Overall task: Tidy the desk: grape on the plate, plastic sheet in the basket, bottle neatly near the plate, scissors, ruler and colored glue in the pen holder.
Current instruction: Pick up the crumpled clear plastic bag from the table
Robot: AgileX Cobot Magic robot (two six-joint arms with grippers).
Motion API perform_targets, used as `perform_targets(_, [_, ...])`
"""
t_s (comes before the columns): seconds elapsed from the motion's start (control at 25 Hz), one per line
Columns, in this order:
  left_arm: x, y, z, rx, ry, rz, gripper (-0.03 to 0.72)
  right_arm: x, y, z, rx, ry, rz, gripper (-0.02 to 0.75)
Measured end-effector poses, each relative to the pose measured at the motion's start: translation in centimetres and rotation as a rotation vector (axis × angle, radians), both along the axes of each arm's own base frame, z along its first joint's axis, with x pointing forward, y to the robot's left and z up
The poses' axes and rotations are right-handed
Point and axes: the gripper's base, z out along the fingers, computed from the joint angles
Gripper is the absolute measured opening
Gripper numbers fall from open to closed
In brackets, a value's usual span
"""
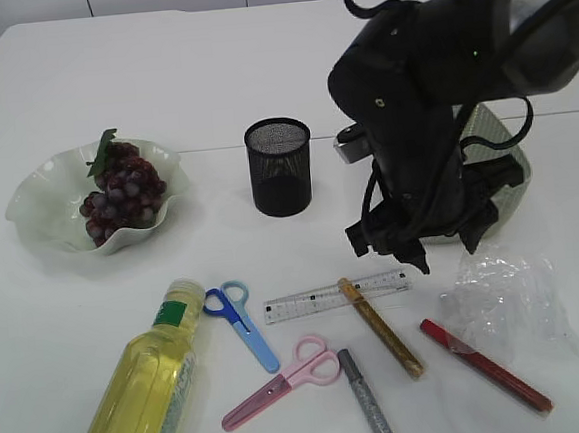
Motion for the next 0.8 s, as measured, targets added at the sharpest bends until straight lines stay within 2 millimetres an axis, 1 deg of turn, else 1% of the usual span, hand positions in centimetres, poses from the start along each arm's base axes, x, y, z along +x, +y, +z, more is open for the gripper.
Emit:
perform_targets(0.12, [0.0, 0.0, 0.0, 0.000, 0.000, 0.000, 0.405, -0.2, -0.2, 0.4, 0.002, -0.003, 0.007, 0.384])
perform_targets(0.4, [0.0, 0.0, 0.0, 0.000, 0.000, 0.000, 0.405, -1.8, -1.5, -1.3, -0.064, 0.059, 0.010, 0.384])
perform_targets(0.8, [0.0, 0.0, 0.0, 0.000, 0.000, 0.000, 0.405, -2.0, -1.5, -1.1, -0.060, 0.053, 0.006, 0.384])
